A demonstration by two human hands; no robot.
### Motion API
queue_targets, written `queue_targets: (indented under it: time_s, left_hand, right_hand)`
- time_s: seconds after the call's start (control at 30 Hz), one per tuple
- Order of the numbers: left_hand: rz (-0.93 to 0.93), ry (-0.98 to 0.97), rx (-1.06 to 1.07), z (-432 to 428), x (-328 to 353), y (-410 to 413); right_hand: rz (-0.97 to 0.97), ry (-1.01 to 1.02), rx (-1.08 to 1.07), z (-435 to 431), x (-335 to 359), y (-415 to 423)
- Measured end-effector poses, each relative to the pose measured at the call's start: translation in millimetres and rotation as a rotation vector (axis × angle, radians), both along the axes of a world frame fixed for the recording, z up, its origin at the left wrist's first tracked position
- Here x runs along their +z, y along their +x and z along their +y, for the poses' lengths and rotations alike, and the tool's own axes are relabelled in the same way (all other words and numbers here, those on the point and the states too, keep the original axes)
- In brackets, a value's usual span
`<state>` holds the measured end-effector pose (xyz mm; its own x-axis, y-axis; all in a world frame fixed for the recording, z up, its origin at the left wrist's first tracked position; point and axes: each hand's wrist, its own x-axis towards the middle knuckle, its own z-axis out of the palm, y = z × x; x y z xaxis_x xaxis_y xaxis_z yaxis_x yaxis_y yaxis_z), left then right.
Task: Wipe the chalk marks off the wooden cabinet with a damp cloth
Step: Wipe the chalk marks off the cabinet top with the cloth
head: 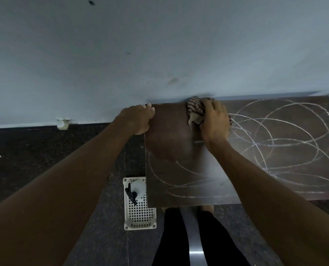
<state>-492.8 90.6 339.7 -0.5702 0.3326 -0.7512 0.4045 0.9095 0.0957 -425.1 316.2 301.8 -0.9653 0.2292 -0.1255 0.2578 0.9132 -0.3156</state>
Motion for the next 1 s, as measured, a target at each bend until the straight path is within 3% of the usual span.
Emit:
queue_targets:
  time_s: [0.43, 0.6, 0.77, 0.87, 1.0]
  left_hand:
    - [0.01, -0.03, 0.012, 4.4, -3.5, 9.7]
    - [0.183, 0.074, 0.054, 5.3, -9.4, 39.1]
    - [0.315, 0.225, -0.108, 4.2, -27.7, 51.8]
    - [0.327, 0.261, -0.083, 8.0, -29.3, 47.7]
    - [0.296, 0.298, -0.04, 4.4, -31.5, 42.8]
  right_hand:
    - [0.055, -0.073, 0.539, -105.2, -16.2, 118.0]
    - [0.039, -0.063, 0.643, -81.5, -13.4, 154.2]
    - [-0.012, -0.066, 0.457, -60.9, -7.2, 129.3]
    - [-0.086, -0.093, 0.304, -77.4, -3.1, 107.7]
    - [-0.041, -0.118, 0.29, -106.6, -2.5, 89.2]
